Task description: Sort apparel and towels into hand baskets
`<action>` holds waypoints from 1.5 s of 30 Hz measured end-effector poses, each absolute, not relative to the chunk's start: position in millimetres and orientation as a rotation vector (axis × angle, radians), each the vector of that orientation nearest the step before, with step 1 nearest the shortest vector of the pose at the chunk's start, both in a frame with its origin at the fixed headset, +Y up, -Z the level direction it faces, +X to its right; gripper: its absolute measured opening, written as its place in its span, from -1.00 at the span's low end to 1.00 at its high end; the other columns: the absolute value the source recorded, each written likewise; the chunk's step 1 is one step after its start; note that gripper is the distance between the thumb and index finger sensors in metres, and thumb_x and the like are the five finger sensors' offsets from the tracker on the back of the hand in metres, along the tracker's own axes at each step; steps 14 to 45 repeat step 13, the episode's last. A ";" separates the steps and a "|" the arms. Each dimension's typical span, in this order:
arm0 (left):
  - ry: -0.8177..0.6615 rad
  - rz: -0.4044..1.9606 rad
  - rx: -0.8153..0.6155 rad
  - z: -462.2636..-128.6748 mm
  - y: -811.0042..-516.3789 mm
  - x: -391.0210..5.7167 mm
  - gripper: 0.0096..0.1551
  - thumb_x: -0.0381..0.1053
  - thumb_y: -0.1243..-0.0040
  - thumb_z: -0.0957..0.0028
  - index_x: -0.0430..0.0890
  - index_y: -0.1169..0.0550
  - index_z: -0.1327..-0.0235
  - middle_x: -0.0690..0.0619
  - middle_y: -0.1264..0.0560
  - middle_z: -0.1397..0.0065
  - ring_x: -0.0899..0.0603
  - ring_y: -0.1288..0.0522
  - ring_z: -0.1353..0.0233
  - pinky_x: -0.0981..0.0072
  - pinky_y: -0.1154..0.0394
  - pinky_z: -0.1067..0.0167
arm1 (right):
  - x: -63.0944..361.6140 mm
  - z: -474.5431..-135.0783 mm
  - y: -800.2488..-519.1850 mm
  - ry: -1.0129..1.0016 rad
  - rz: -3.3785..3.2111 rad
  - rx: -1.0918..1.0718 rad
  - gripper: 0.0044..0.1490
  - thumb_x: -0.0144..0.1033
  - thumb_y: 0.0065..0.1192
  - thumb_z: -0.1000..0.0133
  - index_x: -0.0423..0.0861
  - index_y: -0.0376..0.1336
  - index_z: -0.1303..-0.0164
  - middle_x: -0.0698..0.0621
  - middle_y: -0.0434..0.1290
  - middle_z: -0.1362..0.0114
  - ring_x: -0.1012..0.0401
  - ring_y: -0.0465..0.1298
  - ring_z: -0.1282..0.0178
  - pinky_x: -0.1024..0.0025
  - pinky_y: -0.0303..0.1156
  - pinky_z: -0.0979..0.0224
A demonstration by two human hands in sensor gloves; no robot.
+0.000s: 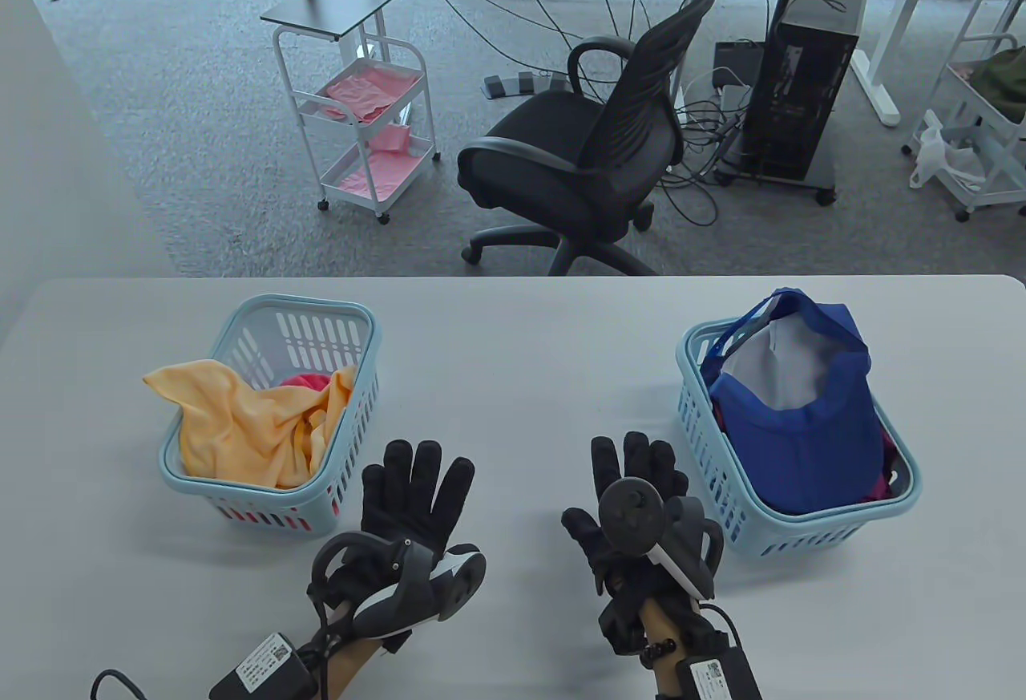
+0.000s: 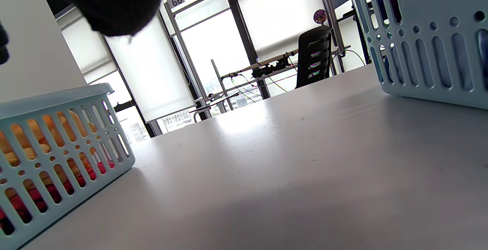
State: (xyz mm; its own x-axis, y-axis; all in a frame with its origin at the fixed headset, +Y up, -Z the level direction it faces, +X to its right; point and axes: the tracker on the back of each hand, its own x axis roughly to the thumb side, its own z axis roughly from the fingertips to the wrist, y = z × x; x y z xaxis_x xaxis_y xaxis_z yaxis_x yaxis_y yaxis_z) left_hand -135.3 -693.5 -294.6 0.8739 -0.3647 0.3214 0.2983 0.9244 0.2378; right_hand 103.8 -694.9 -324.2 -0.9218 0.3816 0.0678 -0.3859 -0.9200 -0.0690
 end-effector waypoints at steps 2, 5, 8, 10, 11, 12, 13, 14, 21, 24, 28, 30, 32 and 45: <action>-0.370 -0.350 0.184 -294.5 -693.4 -135.2 0.23 0.47 0.04 0.05 -0.11 0.22 -0.62 -0.38 0.16 -0.70 -0.64 0.08 -0.63 -0.48 -0.09 -0.50 | 103.6 -324.1 -694.3 -0.116 2.741 0.076 0.13 0.10 0.24 0.09 0.01 -0.22 -0.55 -0.22 -0.33 -0.62 -0.28 -0.30 -0.58 -0.30 -0.22 -0.56; -0.371 -0.347 0.181 -294.3 -693.9 -135.1 0.23 0.47 0.04 0.06 -0.11 0.22 -0.63 -0.38 0.15 -0.70 -0.63 0.07 -0.63 -0.48 -0.09 -0.50 | 103.1 -323.9 -694.5 -0.119 2.747 0.078 0.13 0.10 0.24 0.09 0.01 -0.22 -0.55 -0.23 -0.32 -0.62 -0.28 -0.30 -0.57 -0.30 -0.22 -0.56; -0.373 -0.344 0.180 -294.1 -694.1 -134.9 0.23 0.47 0.04 0.05 -0.11 0.21 -0.63 -0.38 0.15 -0.70 -0.63 0.07 -0.63 -0.47 -0.10 -0.50 | 102.5 -323.6 -694.6 -0.119 2.750 0.079 0.13 0.10 0.24 0.09 0.01 -0.22 -0.55 -0.24 -0.32 -0.62 -0.28 -0.30 -0.57 -0.31 -0.22 -0.56; -0.374 -0.345 0.184 -293.9 -694.0 -134.9 0.23 0.46 0.04 0.06 -0.11 0.21 -0.63 -0.38 0.14 -0.70 -0.63 0.07 -0.63 -0.47 -0.10 -0.50 | 102.4 -323.6 -694.7 -0.119 2.752 0.077 0.13 0.10 0.24 0.09 0.01 -0.22 -0.55 -0.23 -0.32 -0.62 -0.28 -0.30 -0.57 -0.31 -0.22 -0.56; -0.375 -0.344 0.185 -293.9 -694.3 -134.9 0.23 0.47 0.04 0.06 -0.11 0.21 -0.63 -0.38 0.15 -0.70 -0.63 0.06 -0.63 -0.47 -0.10 -0.50 | 102.4 -323.5 -694.7 -0.119 2.753 0.076 0.13 0.10 0.24 0.09 0.01 -0.22 -0.55 -0.24 -0.32 -0.62 -0.28 -0.29 -0.57 -0.31 -0.21 -0.56; -0.375 -0.343 0.185 -293.8 -694.1 -134.8 0.22 0.47 0.04 0.06 -0.11 0.21 -0.63 -0.38 0.15 -0.70 -0.63 0.06 -0.63 -0.47 -0.10 -0.50 | 102.4 -323.4 -694.8 -0.118 2.757 0.074 0.13 0.10 0.24 0.09 0.01 -0.22 -0.55 -0.24 -0.32 -0.62 -0.29 -0.29 -0.57 -0.31 -0.21 -0.56; -0.375 -0.343 0.186 -293.7 -694.3 -134.7 0.23 0.47 0.04 0.06 -0.11 0.21 -0.63 -0.38 0.14 -0.70 -0.63 0.06 -0.63 -0.47 -0.10 -0.50 | 102.4 -323.3 -694.8 -0.119 2.760 0.073 0.13 0.10 0.24 0.09 0.01 -0.22 -0.55 -0.24 -0.32 -0.62 -0.28 -0.29 -0.57 -0.31 -0.21 -0.56; -0.375 -0.343 0.186 -293.7 -694.3 -134.7 0.23 0.47 0.04 0.06 -0.11 0.21 -0.63 -0.38 0.14 -0.70 -0.63 0.06 -0.63 -0.47 -0.10 -0.50 | 102.4 -323.3 -694.8 -0.119 2.760 0.073 0.13 0.10 0.24 0.09 0.01 -0.22 -0.55 -0.24 -0.32 -0.62 -0.28 -0.29 -0.57 -0.31 -0.21 -0.56; -0.375 -0.343 0.186 -293.7 -694.3 -134.7 0.23 0.47 0.04 0.06 -0.11 0.21 -0.63 -0.38 0.14 -0.70 -0.63 0.06 -0.63 -0.47 -0.10 -0.50 | 102.4 -323.3 -694.8 -0.119 2.760 0.073 0.13 0.10 0.24 0.09 0.01 -0.22 -0.55 -0.24 -0.32 -0.62 -0.28 -0.29 -0.57 -0.31 -0.21 -0.56; -0.375 -0.343 0.186 -293.7 -694.3 -134.7 0.23 0.47 0.04 0.06 -0.11 0.21 -0.63 -0.38 0.14 -0.70 -0.63 0.06 -0.63 -0.47 -0.10 -0.50 | 102.4 -323.3 -694.8 -0.119 2.760 0.073 0.13 0.10 0.24 0.09 0.01 -0.22 -0.55 -0.24 -0.32 -0.62 -0.28 -0.29 -0.57 -0.31 -0.21 -0.56; -0.375 -0.343 0.186 -293.7 -694.3 -134.7 0.23 0.47 0.04 0.06 -0.11 0.21 -0.63 -0.38 0.14 -0.70 -0.63 0.06 -0.63 -0.47 -0.10 -0.50 | 102.4 -323.3 -694.8 -0.119 2.760 0.073 0.13 0.10 0.24 0.09 0.01 -0.22 -0.55 -0.24 -0.32 -0.62 -0.28 -0.29 -0.57 -0.31 -0.21 -0.56; -0.375 -0.343 0.186 -293.7 -694.3 -134.7 0.23 0.47 0.04 0.06 -0.11 0.21 -0.63 -0.38 0.14 -0.70 -0.63 0.06 -0.63 -0.47 -0.10 -0.50 | 102.4 -323.3 -694.8 -0.119 2.760 0.073 0.13 0.10 0.24 0.09 0.01 -0.22 -0.55 -0.24 -0.32 -0.62 -0.28 -0.29 -0.57 -0.31 -0.21 -0.56; -0.375 -0.343 0.186 -293.7 -694.3 -134.7 0.23 0.47 0.04 0.06 -0.11 0.21 -0.63 -0.38 0.14 -0.70 -0.63 0.06 -0.63 -0.47 -0.10 -0.50 | 102.4 -323.3 -694.8 -0.119 2.760 0.073 0.13 0.10 0.24 0.09 0.01 -0.22 -0.55 -0.24 -0.32 -0.62 -0.28 -0.29 -0.57 -0.31 -0.21 -0.56; -0.375 -0.343 0.186 -293.7 -694.3 -134.7 0.23 0.47 0.04 0.06 -0.11 0.21 -0.63 -0.38 0.14 -0.70 -0.63 0.06 -0.63 -0.47 -0.10 -0.50 | 102.4 -323.3 -694.8 -0.119 2.760 0.073 0.13 0.10 0.24 0.09 0.01 -0.22 -0.55 -0.24 -0.32 -0.62 -0.28 -0.29 -0.57 -0.31 -0.21 -0.56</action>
